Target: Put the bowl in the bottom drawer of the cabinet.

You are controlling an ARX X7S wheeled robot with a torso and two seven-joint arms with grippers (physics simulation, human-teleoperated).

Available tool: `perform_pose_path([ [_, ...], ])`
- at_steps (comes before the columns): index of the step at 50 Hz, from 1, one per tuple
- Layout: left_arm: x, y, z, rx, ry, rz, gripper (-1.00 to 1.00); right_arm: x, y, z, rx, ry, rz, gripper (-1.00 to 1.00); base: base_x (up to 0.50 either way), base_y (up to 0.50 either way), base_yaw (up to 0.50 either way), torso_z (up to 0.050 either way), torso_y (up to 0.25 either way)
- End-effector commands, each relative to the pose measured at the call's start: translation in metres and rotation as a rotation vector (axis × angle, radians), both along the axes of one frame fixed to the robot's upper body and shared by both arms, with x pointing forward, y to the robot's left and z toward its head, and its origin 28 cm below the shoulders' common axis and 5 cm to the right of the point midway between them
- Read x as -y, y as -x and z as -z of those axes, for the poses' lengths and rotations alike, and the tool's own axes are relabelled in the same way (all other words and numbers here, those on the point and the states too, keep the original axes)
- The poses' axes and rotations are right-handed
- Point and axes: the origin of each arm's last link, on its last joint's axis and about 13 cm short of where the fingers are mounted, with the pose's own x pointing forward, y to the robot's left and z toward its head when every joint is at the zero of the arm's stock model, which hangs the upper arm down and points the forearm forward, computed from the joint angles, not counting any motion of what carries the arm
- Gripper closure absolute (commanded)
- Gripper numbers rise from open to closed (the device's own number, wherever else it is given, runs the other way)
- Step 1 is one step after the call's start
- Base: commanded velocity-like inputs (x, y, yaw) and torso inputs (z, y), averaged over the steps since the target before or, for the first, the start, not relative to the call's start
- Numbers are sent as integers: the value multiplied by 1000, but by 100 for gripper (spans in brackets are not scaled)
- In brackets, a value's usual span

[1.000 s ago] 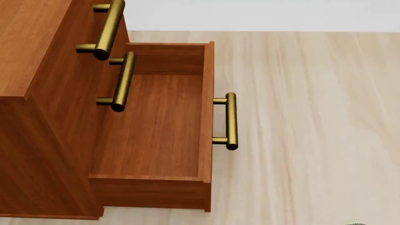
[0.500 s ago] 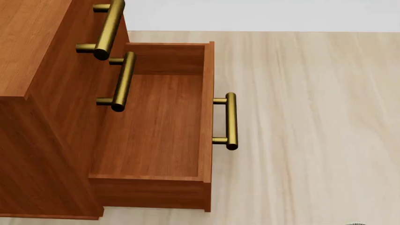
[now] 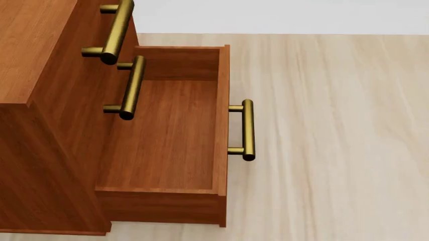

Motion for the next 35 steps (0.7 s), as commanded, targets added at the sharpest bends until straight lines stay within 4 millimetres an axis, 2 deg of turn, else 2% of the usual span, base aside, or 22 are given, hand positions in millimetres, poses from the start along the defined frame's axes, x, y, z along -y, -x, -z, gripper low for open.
perform_pose_path([
  [1,0,0,0,-1,-2,-1,-100,8,0,8,-27,51,47,-100,0,0,0,0,0],
  [2,0,0,0,-1,-2,-1,-100,8,0,8,-24,52,44,-100,0,-3,0,0,0],
  [3,0,0,0,-1,-2,-1,-100,8,0,7,-16,58,50,100,0,0,0,0,0],
  [25,1,-1,0,1,-3,4,-100,6,3,2,2,73,38,100,2,0,1,0,-2],
  [35,1,0,-2,5,-3,3,-100,2,4,-18,70,90,21,100,1,0,0,0,0],
])
